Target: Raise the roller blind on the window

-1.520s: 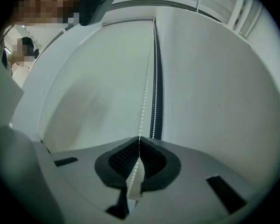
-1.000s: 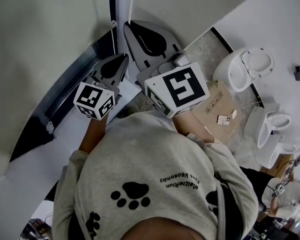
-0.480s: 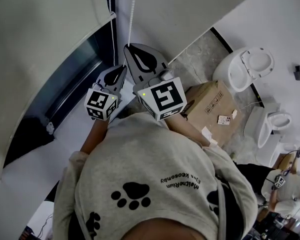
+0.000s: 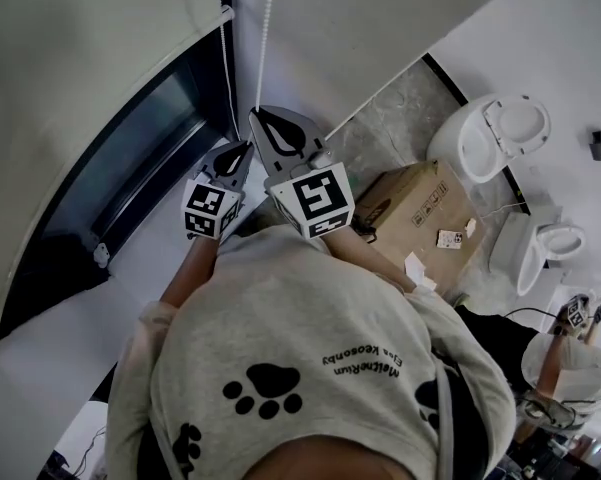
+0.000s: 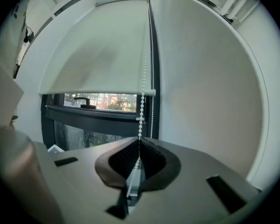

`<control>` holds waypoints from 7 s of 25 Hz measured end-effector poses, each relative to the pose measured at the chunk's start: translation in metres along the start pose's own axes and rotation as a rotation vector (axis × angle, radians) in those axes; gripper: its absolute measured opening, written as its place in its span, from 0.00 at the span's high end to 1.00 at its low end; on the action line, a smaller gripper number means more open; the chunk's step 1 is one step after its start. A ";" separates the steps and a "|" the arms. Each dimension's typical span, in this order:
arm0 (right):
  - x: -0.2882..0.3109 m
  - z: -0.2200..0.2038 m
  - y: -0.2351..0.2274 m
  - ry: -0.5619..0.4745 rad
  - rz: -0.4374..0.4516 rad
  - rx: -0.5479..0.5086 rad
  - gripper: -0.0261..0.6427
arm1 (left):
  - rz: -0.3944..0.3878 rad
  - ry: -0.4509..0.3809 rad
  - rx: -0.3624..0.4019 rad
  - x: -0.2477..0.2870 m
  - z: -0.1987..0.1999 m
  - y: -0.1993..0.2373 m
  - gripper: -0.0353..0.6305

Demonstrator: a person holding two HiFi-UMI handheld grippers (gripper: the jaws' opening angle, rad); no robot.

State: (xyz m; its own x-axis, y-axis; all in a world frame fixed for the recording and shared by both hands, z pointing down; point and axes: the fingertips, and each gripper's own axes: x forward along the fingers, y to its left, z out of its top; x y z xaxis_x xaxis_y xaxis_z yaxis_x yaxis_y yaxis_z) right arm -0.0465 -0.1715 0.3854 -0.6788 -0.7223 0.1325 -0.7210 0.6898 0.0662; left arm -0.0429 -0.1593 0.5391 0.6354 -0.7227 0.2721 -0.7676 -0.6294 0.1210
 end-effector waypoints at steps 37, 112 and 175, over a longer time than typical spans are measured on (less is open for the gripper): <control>0.001 -0.081 0.008 0.080 0.053 0.031 0.94 | -0.023 -0.179 -0.059 -0.050 0.096 -0.011 0.77; -0.017 -0.006 0.005 -0.048 0.070 -0.019 0.81 | -0.037 -0.196 0.014 -0.026 0.138 0.009 0.94; 0.007 0.022 0.009 -0.080 0.065 0.008 0.95 | 0.007 0.031 -0.104 -0.010 -0.030 0.000 0.94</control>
State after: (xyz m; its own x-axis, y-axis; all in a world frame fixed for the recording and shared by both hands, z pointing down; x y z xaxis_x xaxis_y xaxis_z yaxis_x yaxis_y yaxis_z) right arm -0.0614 -0.1716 0.3649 -0.7328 -0.6780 0.0571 -0.6760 0.7350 0.0517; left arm -0.0519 -0.1438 0.5649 0.6281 -0.7169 0.3026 -0.7778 -0.5899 0.2169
